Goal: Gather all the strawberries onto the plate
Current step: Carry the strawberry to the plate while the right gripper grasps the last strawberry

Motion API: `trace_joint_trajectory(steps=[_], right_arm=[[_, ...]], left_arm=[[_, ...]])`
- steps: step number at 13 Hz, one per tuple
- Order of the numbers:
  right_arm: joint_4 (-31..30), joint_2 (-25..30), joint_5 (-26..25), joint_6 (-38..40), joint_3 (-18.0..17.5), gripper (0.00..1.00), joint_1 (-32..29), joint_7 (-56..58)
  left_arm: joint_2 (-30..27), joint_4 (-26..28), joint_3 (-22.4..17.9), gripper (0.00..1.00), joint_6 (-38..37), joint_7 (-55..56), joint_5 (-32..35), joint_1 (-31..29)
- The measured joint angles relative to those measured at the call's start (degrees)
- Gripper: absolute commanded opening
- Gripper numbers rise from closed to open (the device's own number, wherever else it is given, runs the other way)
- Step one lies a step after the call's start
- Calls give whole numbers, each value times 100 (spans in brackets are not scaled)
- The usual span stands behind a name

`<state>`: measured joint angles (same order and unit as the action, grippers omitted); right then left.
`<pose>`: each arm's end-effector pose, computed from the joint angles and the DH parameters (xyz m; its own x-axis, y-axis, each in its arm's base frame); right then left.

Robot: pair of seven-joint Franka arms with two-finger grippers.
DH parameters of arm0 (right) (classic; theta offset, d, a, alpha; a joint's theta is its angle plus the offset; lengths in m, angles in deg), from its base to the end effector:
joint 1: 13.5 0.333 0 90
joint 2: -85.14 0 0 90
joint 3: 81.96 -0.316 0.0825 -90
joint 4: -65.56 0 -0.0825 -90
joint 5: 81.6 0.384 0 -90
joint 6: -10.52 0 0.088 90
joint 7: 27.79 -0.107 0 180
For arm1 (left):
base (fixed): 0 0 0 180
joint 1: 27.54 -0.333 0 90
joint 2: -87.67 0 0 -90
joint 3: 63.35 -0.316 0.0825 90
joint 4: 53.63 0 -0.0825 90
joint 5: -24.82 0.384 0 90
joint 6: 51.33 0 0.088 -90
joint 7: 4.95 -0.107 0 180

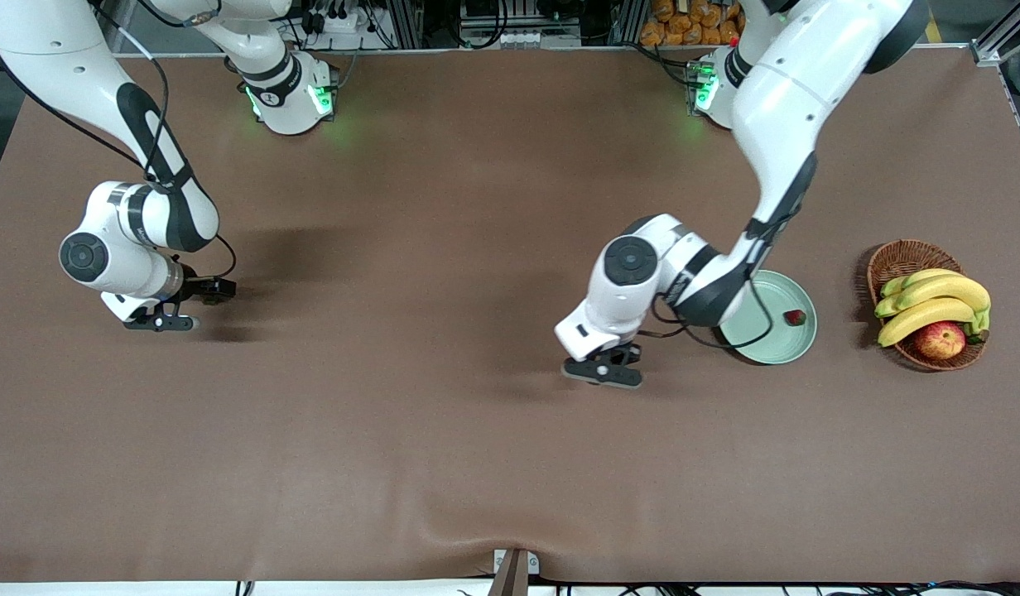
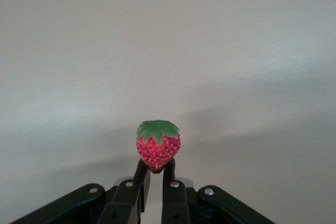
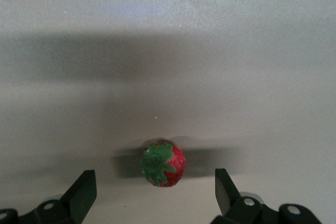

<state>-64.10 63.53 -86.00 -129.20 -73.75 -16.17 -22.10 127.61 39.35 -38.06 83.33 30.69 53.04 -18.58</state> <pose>0.5055 -0.1004 0.1789 0.9776 -0.0291 -0.2086 -0.0149 -0.9975 0.0692 0.6060 -0.3520 0.2537 0.9691 -0.1973 0.1480 -0.1958 -0.9803 -0.0245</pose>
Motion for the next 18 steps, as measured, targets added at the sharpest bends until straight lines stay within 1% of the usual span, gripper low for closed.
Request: trace_joint_trajectory(steps=[1,2,4,5,7,9,11,12,15,18], right_arm=[[-3,0,0,12,-1,87,0,0],[-6,0,2,15,-3,79,0,0],[-9,-1,3,15,-3,77,-1,0],[-9,-2,5,15,-3,77,-2,-1],[-9,-3,6,9,-3,77,-3,-1],[-8,-5,6,1,-3,77,-3,-1],[-5,-10,6,-5,-3,77,-4,-1],[-4,-16,6,-7,-3,75,-4,-1],[-1,-39,6,-63,-3,57,-6,-1],[17,-73,6,-148,-3,45,-10,-1]], left_arm=[[-272,383,137,0,-14,-94,0,-347],[-549,783,268,0,-36,-196,0,-720],[-1028,1490,505,0,-294,-435,0,-1439],[-1199,1709,594,0,-606,-573,0,-1723],[-1419,1888,672,0,-1407,-871,0,-2059],[-1510,1934,684,19,-1963,-920,0,-2202],[-1507,2039,683,62,-2139,-920,0,-2369],[-1490,2102,679,99,-2141,-920,0,-2479],[-1393,2148,679,100,-2138,-923,0,-2818],[-1464,1955,696,100,-2152,-924,0,-2958]])
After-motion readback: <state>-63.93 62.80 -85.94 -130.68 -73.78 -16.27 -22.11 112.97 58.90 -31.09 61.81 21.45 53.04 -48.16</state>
